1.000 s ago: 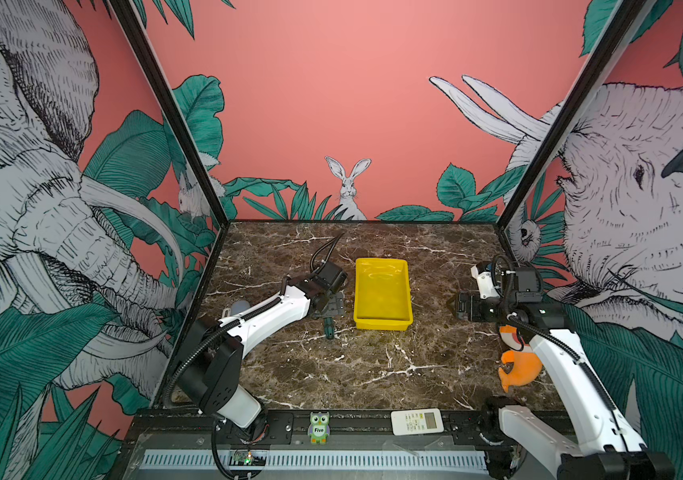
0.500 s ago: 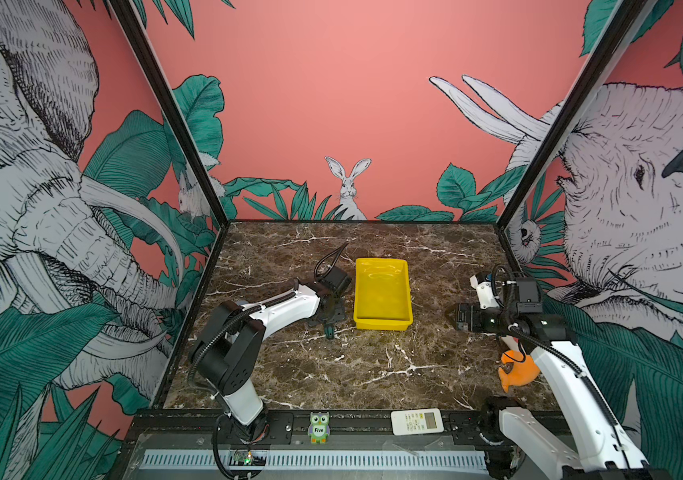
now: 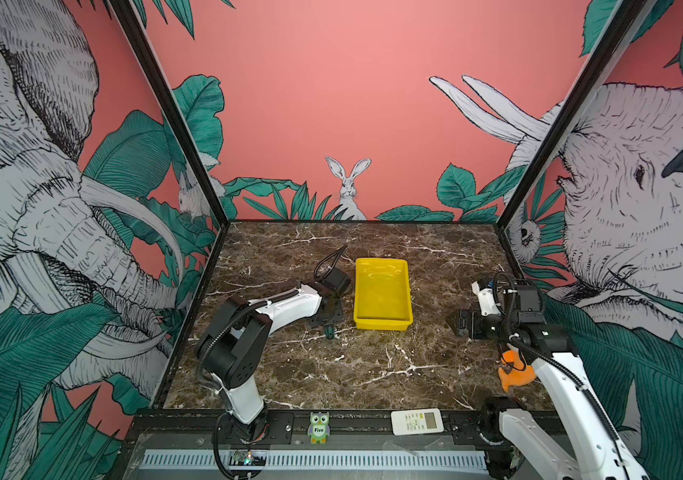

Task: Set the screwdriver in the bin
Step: 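Reach the left gripper down to the green-handled screwdriver while the right arm lifts slightly, then close the left gripper on the screwdriver handle and lift it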

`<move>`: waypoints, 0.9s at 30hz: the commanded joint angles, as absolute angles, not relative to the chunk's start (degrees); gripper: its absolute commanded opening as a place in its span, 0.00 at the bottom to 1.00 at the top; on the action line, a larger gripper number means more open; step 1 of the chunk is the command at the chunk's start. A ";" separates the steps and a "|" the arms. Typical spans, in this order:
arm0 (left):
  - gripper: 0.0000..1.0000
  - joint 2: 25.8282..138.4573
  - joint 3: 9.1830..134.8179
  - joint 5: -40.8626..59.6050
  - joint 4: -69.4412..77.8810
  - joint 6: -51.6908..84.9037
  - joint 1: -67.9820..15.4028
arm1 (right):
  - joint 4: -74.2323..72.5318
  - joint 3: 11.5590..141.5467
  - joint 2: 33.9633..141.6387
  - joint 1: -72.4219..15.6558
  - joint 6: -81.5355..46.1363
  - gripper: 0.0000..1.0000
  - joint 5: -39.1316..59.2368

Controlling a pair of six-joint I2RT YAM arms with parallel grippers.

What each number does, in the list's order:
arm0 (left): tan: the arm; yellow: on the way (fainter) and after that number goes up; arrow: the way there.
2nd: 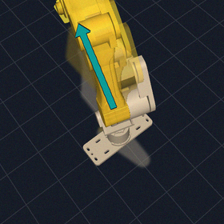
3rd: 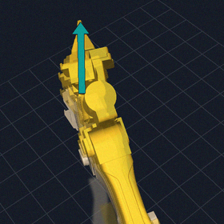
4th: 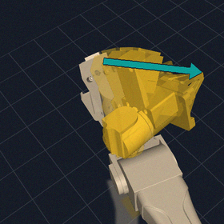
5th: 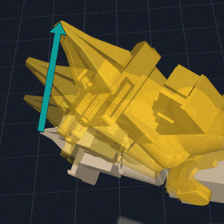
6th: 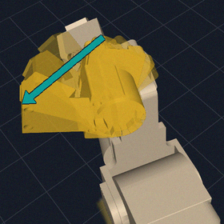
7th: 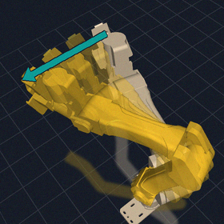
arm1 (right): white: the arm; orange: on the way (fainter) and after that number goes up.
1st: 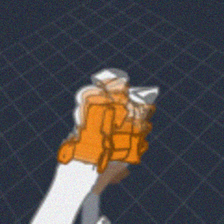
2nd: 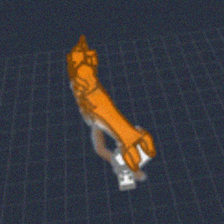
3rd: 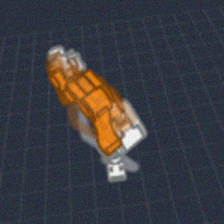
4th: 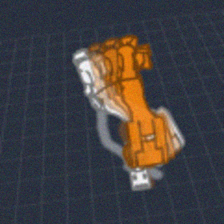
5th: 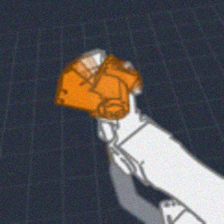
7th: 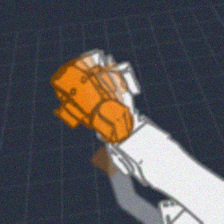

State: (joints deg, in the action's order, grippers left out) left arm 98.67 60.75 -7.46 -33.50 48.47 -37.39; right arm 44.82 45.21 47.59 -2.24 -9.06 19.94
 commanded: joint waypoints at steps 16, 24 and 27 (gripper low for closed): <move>0.44 102.24 62.20 -6.81 -32.93 47.21 -36.80 | 41.49 41.98 45.99 -1.91 -11.43 0.99 16.62; 0.29 101.63 62.02 -7.62 -33.65 47.05 -36.85 | 41.22 41.67 45.60 -1.93 -11.60 0.99 15.86; 0.20 100.79 61.21 -8.60 -33.22 47.61 -36.83 | 41.26 41.62 45.21 -1.93 -11.69 0.99 15.46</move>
